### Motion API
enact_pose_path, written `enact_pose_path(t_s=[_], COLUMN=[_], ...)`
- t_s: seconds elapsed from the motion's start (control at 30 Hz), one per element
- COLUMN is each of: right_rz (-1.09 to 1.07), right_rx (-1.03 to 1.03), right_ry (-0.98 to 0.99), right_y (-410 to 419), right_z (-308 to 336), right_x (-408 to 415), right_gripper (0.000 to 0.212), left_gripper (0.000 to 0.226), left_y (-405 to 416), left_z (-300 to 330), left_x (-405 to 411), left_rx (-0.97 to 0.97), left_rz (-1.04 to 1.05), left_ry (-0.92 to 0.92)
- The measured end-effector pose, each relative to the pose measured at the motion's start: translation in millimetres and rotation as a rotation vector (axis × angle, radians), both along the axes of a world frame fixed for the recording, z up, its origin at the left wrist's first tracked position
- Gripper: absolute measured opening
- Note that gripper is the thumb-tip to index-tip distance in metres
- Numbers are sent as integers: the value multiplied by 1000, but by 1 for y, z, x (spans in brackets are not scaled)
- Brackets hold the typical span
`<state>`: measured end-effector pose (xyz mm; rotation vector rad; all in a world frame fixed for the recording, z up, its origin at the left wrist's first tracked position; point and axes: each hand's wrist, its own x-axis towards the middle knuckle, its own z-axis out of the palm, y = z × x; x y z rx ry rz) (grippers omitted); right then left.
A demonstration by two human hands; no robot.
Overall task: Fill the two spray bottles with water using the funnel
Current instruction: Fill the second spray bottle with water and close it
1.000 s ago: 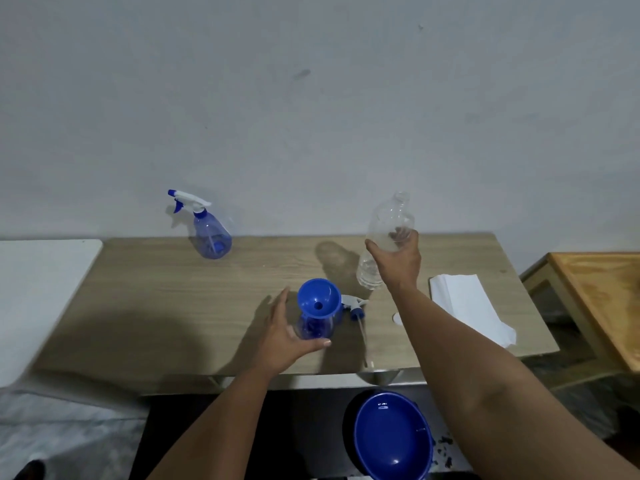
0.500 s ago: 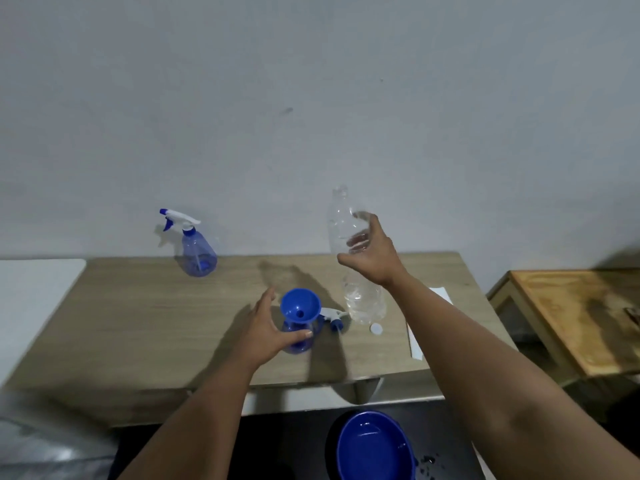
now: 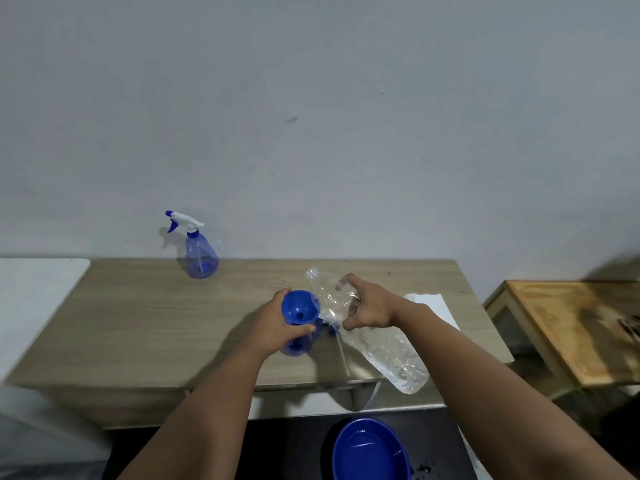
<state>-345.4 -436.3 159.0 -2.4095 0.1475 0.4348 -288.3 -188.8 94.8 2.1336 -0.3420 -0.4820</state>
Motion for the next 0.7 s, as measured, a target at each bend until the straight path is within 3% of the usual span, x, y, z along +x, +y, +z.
enact_pose_path(t_s=[0.17, 0.43, 0.7], right_rz=[24, 69, 71], right_rx=[-53, -145, -174], right_ry=[108, 189, 220], right_y=[0, -2, -1], right_z=[-4, -3, 1], right_x=[-2, -3, -1], right_gripper=[79, 78, 82], left_gripper=[104, 67, 71], left_y=[1, -3, -5], left_z=[-1, 1, 3], left_x=[0, 0, 4], left_rx=[44, 27, 18], left_rz=[3, 21, 25], left_ry=[-22, -84, -98])
